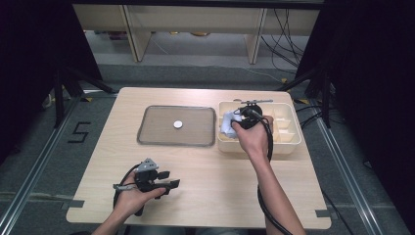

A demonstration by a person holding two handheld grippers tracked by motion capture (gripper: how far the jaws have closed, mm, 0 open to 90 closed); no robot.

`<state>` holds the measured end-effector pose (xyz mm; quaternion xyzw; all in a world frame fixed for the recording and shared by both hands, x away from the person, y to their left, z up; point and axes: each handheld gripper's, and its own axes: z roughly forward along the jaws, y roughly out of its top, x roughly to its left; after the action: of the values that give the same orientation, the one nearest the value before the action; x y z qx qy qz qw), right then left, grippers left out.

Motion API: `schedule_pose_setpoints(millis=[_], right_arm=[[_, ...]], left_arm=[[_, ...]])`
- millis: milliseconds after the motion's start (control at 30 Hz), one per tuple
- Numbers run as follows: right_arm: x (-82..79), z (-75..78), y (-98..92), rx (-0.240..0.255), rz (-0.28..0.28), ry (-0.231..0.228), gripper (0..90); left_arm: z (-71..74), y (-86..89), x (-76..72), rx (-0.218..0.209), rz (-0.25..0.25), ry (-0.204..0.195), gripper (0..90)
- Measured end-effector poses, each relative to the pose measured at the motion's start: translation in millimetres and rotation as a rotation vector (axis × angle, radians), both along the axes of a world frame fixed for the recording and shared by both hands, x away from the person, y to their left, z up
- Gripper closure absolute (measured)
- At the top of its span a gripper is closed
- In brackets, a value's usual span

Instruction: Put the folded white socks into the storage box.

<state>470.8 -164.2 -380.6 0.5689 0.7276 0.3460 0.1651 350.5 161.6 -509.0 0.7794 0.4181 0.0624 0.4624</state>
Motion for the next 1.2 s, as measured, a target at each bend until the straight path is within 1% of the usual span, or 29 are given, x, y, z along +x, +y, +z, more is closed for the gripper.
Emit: schedule_pose_setpoints(millis=[67,100,133,167,200,233,267,300,333,367,400,433,467,500,533,567,600,633,667,767,833,867,900,967,1033,1100,1133,1167,1200], right_arm=[[2.2,-1.8,2.2,0.012,-0.012,0.02,71.6],[4.4,-3.8,1.1,-0.008,0.002,0.01,71.6],[5.0,-4.9,2.0,-0.013,-0.007,0.014,71.6],[5.6,-5.8,3.6,-0.011,-0.02,0.029,71.6],[7.4,-6.9,2.8,-0.021,-0.013,0.023,71.6],[8.5,-7.2,4.0,-0.014,-0.019,0.037,71.6],[10.1,-8.9,2.9,-0.036,-0.007,0.023,71.5],[11.4,-9.3,3.4,-0.042,-0.008,0.026,71.6],[12.1,-9.2,4.6,-0.033,-0.013,0.04,71.6],[14.1,-10.8,4.1,-0.056,-0.006,0.029,71.5],[13.9,-10.2,6.9,-0.036,-0.024,0.049,71.6],[15.9,-12.3,5.9,-0.059,-0.014,0.031,71.6],[17.6,-12.8,5.7,-0.071,-0.005,0.036,71.6],[17.9,-13.6,7.2,-0.061,-0.013,0.044,71.6],[19.6,-14.5,6.8,-0.071,-0.009,0.042,71.6],[19.6,-14.9,8.7,-0.056,-0.022,0.058,71.6],[20.9,-16.9,8.5,-0.077,-0.018,0.051,71.6],[21.5,-18.0,9.3,-0.069,-0.019,0.059,71.6],[22.7,-19.8,9.0,-0.087,-0.014,0.057,71.6],[25.3,-23.9,8.9,-0.095,-0.008,0.064,71.6],[25.0,-25.0,10.9,-0.089,-0.019,0.087,71.6],[26.6,-26.1,10.0,-0.106,-0.009,0.072,71.6],[26.7,-25.8,10.8,-0.091,-0.008,0.083,71.6],[27.6,-27.1,13.5,-0.104,-0.025,0.098,71.6],[28.2,-27.7,12.9,-0.104,-0.008,0.094,71.6],[29.4,-29.1,15.2,-0.124,-0.016,0.099,71.6],[29.2,-29.0,16.7,-0.117,-0.02,0.111,71.6],[29.4,-29.6,17.3,-0.117,-0.02,0.107,71.5],[29.8,-29.7,17.0,-0.121,-0.003,0.102,71.6]], left_arm=[[0.1,0.2,-0.2,0.0,0.006,0.003,40.2],[-0.5,0.6,0.4,-0.013,-0.006,0.005,40.2],[-0.7,0.4,0.4,-0.016,-0.003,0.005,40.2],[-0.7,0.4,0.4,-0.016,-0.003,0.005,40.1],[-0.7,0.7,0.4,-0.013,-0.005,0.005,40.1],[-0.7,0.6,0.4,-0.014,-0.005,0.005,40.1],[-0.7,0.6,0.3,-0.014,-0.005,0.005,40.1],[-1.0,0.3,0.3,-0.016,-0.002,0.001,40.1],[-0.8,0.5,0.4,-0.015,-0.005,0.004,40.1],[-0.8,0.5,0.4,-0.014,-0.006,0.004,40.1],[-1.0,0.5,0.6,-0.014,-0.007,0.003,40.1],[-1.0,0.4,0.7,-0.013,-0.008,0.003,40.1],[-1.1,0.1,0.6,-0.014,-0.007,0.004,40.1],[-1.3,-0.2,0.6,-0.014,-0.006,0.003,40.1],[-1.4,-0.3,0.6,-0.015,-0.008,0.003,40.0],[-1.4,-0.5,0.3,-0.015,-0.006,0.002,40.1],[-1.3,-0.4,0.3,-0.016,-0.007,0.003,40.1],[-1.4,-0.3,0.4,-0.015,-0.009,0.001,40.1],[-1.3,-0.1,0.5,-0.015,-0.009,0.001,40.0],[-1.1,0.2,0.6,-0.013,-0.01,0.001,40.0],[-1.5,-0.4,0.6,-0.016,-0.008,0.0,40.0],[-1.6,-0.7,0.4,-0.015,-0.008,0.002,40.0],[-1.7,-0.8,0.4,-0.015,-0.009,0.002,40.0],[-1.9,-1.4,0.2,-0.018,-0.01,0.007,40.0],[-1.9,-1.1,0.2,-0.015,-0.009,0.002,40.0],[-1.6,-0.9,0.4,-0.015,-0.009,0.0,40.0],[-1.5,-0.8,0.6,-0.015,-0.012,-0.001,40.0],[-1.4,-0.9,0.6,-0.015,-0.012,-0.001,40.0],[-1.4,-1.3,0.3,-0.017,-0.01,0.0,40.0]])
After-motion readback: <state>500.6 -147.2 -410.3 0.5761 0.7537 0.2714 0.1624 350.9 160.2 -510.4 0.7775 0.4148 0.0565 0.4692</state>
